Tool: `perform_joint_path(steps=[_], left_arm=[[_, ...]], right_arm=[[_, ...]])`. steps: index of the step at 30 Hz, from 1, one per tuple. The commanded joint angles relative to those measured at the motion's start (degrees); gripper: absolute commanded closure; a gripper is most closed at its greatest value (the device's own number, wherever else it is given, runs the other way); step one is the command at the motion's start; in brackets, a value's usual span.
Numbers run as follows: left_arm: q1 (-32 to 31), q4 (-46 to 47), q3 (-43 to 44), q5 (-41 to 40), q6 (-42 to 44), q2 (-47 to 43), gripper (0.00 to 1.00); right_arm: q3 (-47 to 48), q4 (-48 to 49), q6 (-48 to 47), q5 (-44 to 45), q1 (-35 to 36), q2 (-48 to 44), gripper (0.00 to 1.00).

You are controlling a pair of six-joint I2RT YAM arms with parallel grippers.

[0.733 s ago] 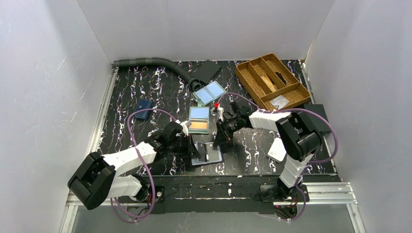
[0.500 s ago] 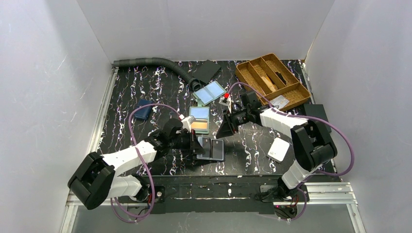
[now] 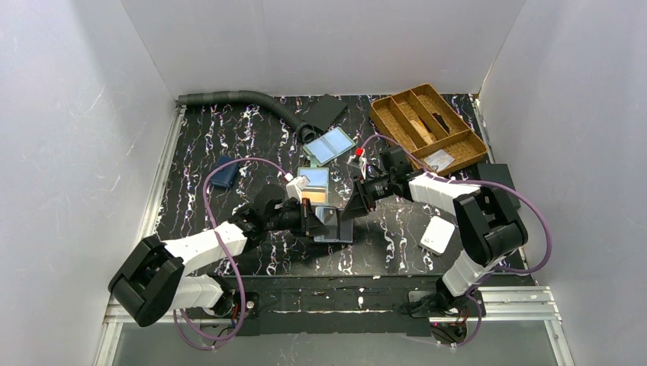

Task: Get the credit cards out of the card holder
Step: Remove the credit card from the card holder.

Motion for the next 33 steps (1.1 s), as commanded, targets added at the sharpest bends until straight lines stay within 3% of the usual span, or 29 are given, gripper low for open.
perform_joint_path(steps=[1,6,12,26,33], left_arm=[[0.4,6.1,-1.0,2.0,2.0,-0.9,1.00],[0.4,7.8,-2.0,2.2,2.5,-1.7,1.00],[0.4,11.1,-3.5,2.6,1.6,-2.0,1.00],[0.4,18.9,-6.3,2.9,-1.6,-3.8,1.00],[0.5,20.3,-7.0,2.6,-2.2,-4.1,1.00]], right_arm=[[-0.5,3.4,2.8,-1.5,-0.6,1.4,0.54],[-1.5,7.6,6.0,-3.1,-0.9,2.4,0.46],[-2.9,14.3,12.3,-5.5,-0.9,3.8,0.46],[-3.3,19.8,18.8,-9.0,-0.9,3.0,0.49],[-2.9,19.8,19.5,-10.2,-0.9,2.7,0.56]])
